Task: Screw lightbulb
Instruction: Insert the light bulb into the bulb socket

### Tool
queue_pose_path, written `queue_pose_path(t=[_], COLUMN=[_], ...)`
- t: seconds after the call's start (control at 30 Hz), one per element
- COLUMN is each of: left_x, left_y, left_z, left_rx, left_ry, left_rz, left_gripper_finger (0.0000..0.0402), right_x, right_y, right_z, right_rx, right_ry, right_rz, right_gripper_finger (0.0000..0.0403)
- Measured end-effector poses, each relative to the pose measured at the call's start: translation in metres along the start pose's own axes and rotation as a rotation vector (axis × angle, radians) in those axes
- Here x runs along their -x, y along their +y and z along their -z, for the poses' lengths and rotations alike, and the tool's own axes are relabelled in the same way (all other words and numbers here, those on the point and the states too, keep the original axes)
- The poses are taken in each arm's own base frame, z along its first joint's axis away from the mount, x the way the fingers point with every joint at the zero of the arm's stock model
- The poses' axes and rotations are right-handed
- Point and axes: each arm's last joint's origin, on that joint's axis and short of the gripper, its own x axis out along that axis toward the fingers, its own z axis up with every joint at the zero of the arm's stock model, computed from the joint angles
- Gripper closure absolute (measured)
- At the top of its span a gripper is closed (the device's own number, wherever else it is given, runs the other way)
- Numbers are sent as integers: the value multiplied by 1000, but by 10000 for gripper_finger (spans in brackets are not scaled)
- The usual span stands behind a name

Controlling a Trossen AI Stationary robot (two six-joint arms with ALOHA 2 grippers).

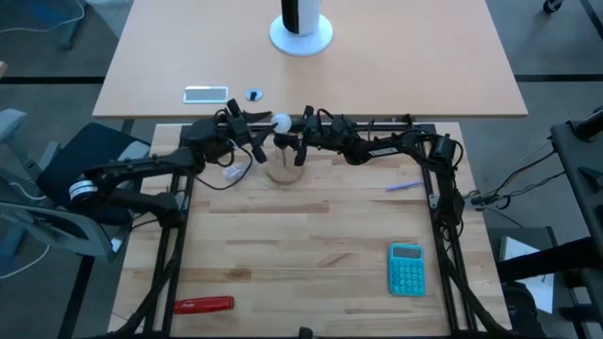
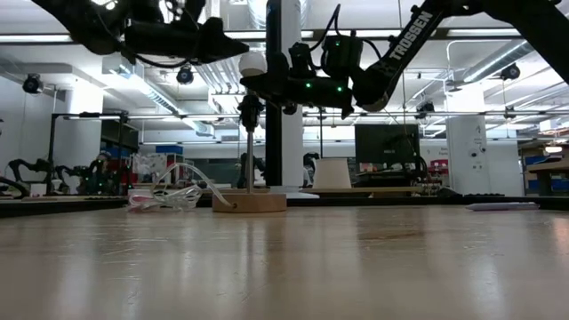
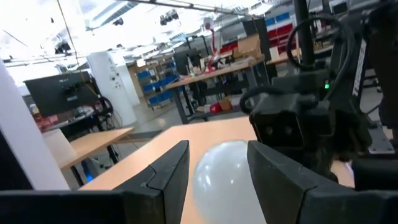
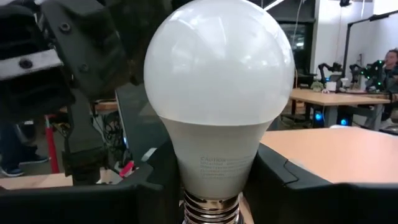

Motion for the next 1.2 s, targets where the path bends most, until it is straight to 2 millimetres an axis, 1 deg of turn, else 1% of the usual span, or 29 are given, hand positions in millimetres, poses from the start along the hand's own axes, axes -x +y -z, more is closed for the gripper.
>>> queue_pose_path(t=[0.17,0.37,0.6,0.73,0.93,1.2], left_x=[-6,-6,-7,-8,-8,-7], left_y=[-1,-1,-1,-1,-1,-1], left_z=[3,3,5,5,5,6], left_rx=[1,2,-8,-10,-21,-35], left_ry=[-38,-38,-28,-28,-26,-24], left_rz=[-10,-15,-13,-13,-12,-11], left_gripper_finger=[247,247,247,247,247,247], right_x=[0,0,0,0,0,3], right_y=[1,1,1,3,5,9], right_z=[0,1,2,6,2,-11], right_rx=[-3,9,7,22,24,67], right_ry=[2,16,27,59,68,162], right_rz=[-1,0,2,-1,-4,32], right_gripper_finger=[283,283,238,229,226,225])
